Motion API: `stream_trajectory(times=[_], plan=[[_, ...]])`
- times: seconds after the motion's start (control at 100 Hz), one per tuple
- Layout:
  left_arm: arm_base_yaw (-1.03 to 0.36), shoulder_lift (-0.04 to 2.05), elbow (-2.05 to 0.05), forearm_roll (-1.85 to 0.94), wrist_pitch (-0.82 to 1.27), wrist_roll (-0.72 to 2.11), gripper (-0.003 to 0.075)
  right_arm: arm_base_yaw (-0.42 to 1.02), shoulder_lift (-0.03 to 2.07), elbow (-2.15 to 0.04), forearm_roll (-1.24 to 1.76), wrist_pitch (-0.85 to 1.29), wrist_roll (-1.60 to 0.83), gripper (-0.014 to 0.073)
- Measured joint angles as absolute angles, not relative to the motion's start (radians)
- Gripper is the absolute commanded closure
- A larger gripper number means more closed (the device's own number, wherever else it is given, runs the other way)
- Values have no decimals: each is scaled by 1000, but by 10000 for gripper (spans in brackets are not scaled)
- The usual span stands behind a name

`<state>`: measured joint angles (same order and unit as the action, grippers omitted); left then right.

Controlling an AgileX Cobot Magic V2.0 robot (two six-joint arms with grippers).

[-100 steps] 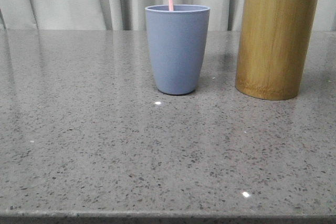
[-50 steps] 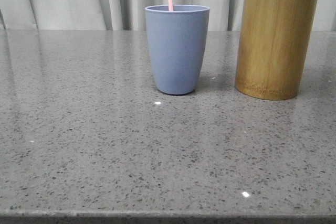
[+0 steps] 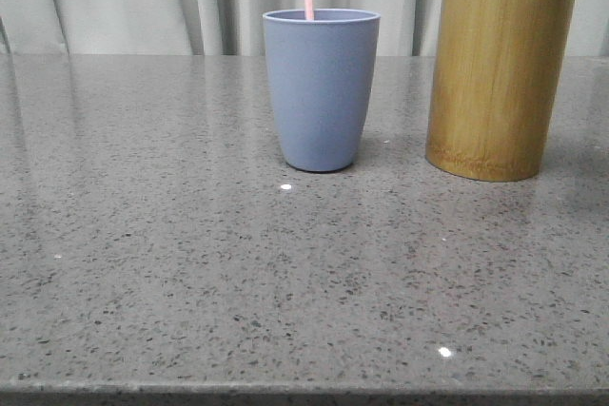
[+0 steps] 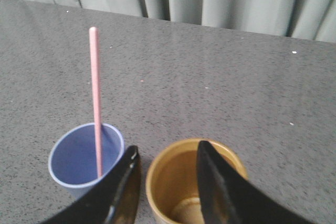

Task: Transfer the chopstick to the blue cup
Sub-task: 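Move the chopstick over the blue cup and lower it inside, then open the right gripper to release the chopstick and raise it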

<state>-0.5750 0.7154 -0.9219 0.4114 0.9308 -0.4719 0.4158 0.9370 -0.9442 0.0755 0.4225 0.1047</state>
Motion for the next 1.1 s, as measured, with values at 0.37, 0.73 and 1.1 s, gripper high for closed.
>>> stream_trajectory(times=[0.37,0.73,1.1], plan=[[-575,704,-832,411,825,-481,519,345,715,-782,76,418,105,462],[-575,552,-712,411,712,-483,739,339,517,-619,76,418,106,659],[-575,407,-575,411,683,-483,739,339,315,-460,76,379,106,659]])
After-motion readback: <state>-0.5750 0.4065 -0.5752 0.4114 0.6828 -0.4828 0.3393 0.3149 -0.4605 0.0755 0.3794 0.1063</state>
